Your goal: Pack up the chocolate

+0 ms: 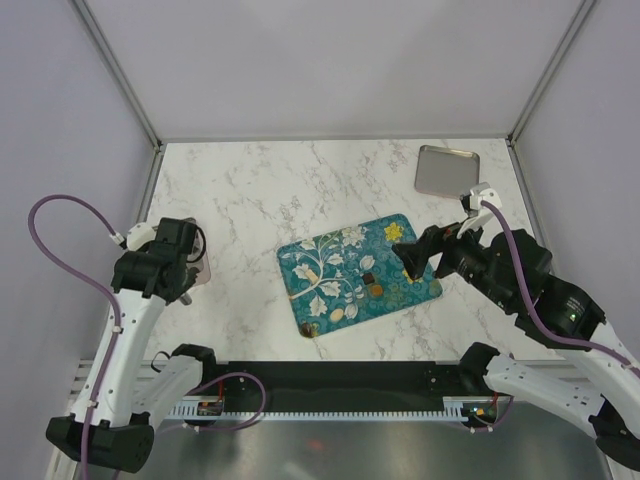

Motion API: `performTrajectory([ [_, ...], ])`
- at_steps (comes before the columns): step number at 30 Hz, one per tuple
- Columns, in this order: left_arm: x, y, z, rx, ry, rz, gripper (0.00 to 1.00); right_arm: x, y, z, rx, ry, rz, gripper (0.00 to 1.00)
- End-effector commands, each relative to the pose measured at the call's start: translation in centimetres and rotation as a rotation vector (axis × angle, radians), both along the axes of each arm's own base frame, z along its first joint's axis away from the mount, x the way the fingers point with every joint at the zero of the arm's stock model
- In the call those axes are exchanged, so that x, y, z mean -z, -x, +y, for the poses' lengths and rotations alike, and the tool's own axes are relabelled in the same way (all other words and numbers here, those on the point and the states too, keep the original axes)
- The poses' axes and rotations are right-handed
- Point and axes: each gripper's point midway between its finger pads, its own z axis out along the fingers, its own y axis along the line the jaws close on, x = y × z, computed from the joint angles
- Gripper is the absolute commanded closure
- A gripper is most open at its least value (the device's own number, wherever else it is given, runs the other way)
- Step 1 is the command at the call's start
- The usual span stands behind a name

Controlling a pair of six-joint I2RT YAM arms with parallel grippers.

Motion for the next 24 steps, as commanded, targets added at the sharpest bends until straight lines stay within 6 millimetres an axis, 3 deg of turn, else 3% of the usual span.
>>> performTrajectory([
  [1,0.6,4.5,1.3,-0.072,-0.019,0.130,0.71,-1.6,0.4,0.3,-0.044,-0.015,-0.052,0.07],
  [12,1.0,3.7,1.8,-0.106,-0.049,0.214,0.73,-3.0,1.0,-1.2,-0.024,-0.035,-0.133,0.06],
  [24,0.7,4.2,2.3,-0.138,-0.048,0.179,0.71,-2.9,1.6,-0.9,-0.049,-0.023,-0.131,0.06],
])
